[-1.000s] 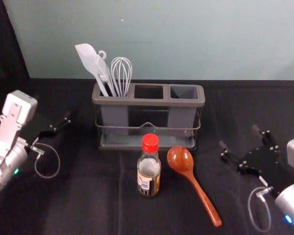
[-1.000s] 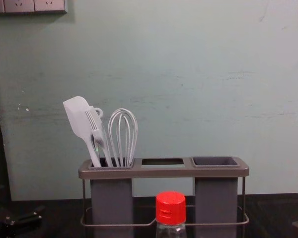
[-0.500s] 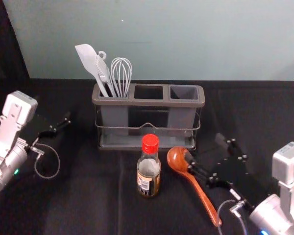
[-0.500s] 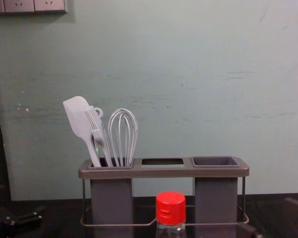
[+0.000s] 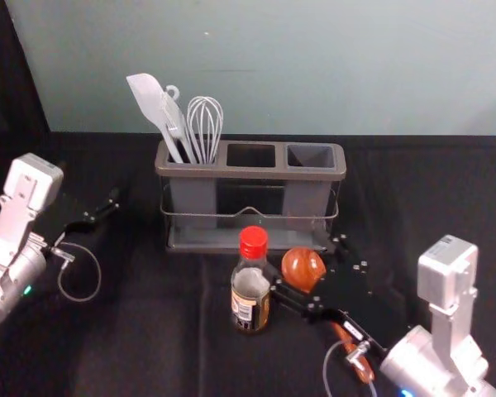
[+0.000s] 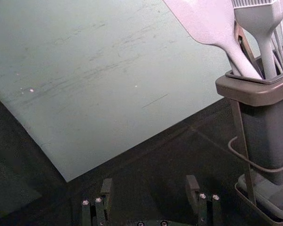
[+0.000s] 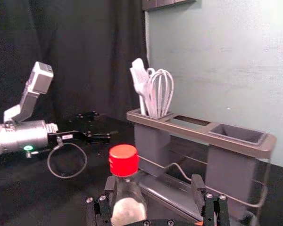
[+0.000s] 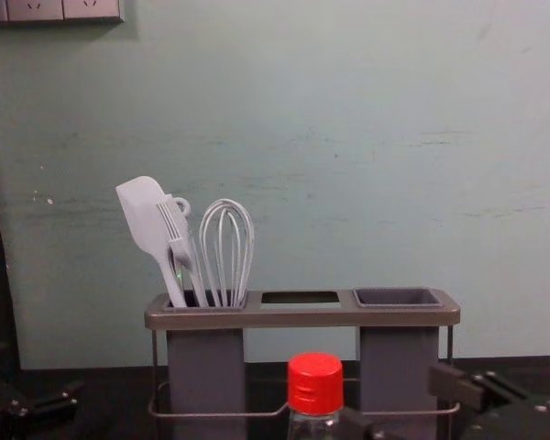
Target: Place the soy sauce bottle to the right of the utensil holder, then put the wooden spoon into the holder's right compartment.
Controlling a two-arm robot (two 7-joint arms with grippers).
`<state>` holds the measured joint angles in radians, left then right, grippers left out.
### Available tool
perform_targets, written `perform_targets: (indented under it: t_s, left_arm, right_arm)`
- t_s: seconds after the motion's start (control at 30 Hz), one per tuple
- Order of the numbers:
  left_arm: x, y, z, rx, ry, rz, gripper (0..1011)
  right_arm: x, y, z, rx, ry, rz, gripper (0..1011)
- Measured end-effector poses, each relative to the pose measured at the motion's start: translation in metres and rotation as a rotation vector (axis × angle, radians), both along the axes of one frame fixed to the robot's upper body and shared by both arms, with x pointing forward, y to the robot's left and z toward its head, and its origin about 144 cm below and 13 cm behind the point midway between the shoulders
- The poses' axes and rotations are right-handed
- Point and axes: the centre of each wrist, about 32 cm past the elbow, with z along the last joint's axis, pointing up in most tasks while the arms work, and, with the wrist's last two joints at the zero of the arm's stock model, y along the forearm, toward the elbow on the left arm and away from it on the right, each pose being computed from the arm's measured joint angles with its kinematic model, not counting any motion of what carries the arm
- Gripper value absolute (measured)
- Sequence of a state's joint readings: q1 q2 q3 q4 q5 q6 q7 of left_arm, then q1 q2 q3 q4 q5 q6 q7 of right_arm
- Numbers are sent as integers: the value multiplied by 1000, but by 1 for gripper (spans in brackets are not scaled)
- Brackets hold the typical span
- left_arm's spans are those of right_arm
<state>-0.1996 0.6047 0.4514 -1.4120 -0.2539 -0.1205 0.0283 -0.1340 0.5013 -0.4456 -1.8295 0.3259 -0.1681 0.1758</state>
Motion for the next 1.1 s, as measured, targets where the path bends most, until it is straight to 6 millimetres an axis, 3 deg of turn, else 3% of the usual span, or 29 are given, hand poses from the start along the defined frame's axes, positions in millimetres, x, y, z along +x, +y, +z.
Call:
perform_targets:
  t_s: [0.93, 1.1]
  left_arm:
    - [0, 0, 0, 0, 0, 0, 1000]
    - [0, 0, 0, 0, 0, 0, 1000]
  right_arm:
    - [29, 35, 0, 26, 6, 53, 1003]
    - [31, 38, 0, 25, 4, 59, 895]
